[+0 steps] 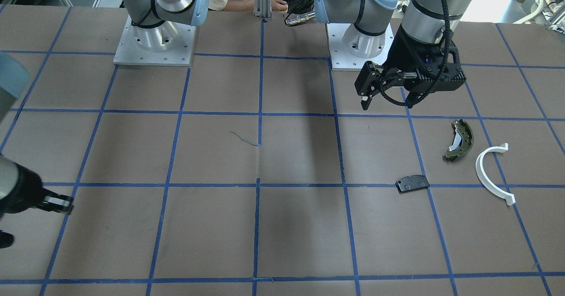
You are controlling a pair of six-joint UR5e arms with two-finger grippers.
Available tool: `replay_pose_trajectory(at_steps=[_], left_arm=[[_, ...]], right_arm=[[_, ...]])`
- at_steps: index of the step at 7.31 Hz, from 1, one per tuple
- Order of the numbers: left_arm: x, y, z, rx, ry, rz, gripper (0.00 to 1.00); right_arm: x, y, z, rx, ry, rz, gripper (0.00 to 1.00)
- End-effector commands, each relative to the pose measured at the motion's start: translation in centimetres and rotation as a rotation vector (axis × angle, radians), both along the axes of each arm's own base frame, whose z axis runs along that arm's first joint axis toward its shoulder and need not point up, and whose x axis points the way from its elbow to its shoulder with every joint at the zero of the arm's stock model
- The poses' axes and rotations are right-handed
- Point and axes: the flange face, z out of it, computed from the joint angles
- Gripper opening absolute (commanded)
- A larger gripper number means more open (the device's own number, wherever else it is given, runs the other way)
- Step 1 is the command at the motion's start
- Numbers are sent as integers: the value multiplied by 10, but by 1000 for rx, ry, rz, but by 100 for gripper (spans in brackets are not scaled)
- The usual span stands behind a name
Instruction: Place bearing gear from tray to pile
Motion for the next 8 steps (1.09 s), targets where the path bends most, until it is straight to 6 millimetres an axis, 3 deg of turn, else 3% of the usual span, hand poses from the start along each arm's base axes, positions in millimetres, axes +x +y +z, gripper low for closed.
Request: replay_pose_trajectory(at_steps=[1,2,6,7,8], left_arm=[[0,0,0,0,2,0,100],[0,-1,-2,5,2,0,100],[-1,0,0,1,0,-1,100],[-1,0,-1,2,0,-1,100],[-1,1,0,1,0,0,100]], right_arm=[[147,35,-27,42,13,-103,0],[189,49,-40,32,-1,-82,0],[311,125,-92,48,-54,-49,0],[340,139,-106,25,-87,-20,0],[356,151,-120,45,-83,-18,0]])
